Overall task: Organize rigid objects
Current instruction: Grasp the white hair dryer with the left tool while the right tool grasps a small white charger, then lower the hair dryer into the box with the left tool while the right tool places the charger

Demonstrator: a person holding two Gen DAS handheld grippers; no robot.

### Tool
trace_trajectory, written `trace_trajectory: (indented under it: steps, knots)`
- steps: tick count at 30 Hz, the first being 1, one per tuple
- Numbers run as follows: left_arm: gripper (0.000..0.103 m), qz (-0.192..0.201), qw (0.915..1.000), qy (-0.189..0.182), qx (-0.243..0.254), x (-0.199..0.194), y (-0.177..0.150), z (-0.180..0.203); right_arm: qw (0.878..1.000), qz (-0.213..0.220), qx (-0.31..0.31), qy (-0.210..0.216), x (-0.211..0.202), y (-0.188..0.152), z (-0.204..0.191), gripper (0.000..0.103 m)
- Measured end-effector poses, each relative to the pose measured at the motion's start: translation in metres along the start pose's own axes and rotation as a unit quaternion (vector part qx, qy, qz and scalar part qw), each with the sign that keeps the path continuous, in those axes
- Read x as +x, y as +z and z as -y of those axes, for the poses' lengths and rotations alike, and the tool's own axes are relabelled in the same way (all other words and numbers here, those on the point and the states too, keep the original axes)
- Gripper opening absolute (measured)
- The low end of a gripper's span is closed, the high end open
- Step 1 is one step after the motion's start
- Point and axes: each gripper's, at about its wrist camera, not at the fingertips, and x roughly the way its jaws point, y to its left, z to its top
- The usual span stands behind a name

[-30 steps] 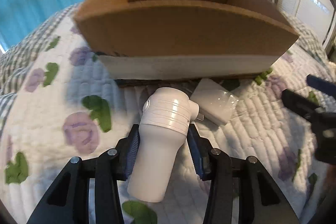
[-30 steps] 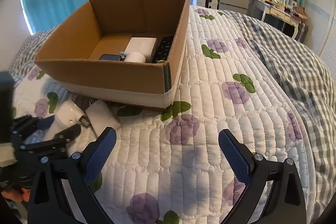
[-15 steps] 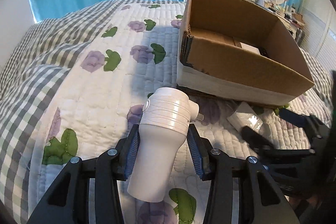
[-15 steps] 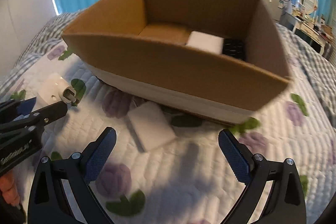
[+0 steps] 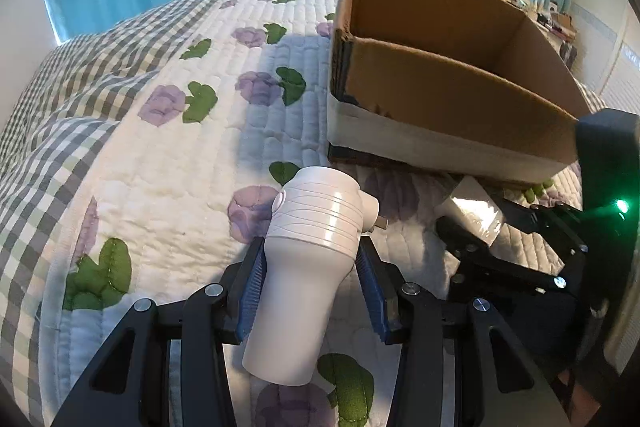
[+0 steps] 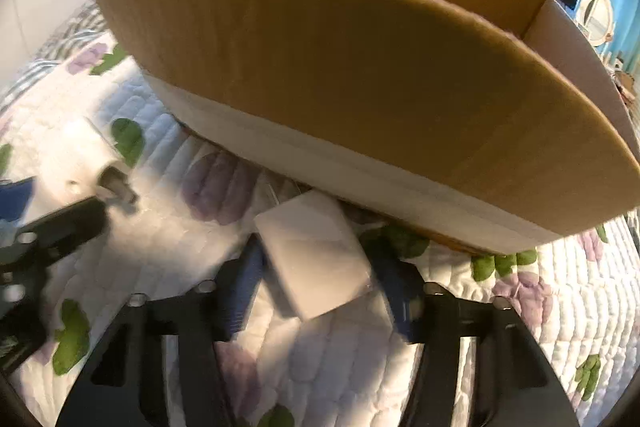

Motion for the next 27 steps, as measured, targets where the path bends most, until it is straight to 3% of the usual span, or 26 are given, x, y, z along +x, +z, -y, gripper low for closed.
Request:
trace_trajectory:
  steps: [6,18,27]
  knots:
    - [0.046,0.006,0.9996,0.009,0.026,-0.006,-0.001,0.013,1.000,0.014,-0.007,-0.004,-0.031,-0.020,-0.002,0.044]
    - [0.046,0.011,0.9989,-0.024,0.037,-0.044,-0.006,0.032,0.998,0.044,0.034,0.008,-0.090,-0.044,0.008,0.041]
    - [0.046,0.045,0.9964,-0.048,0.053,-0.088,0.007,0.045,0.994,0.101,0.036,0.005,-0.149,-0.035,0.018,0.041]
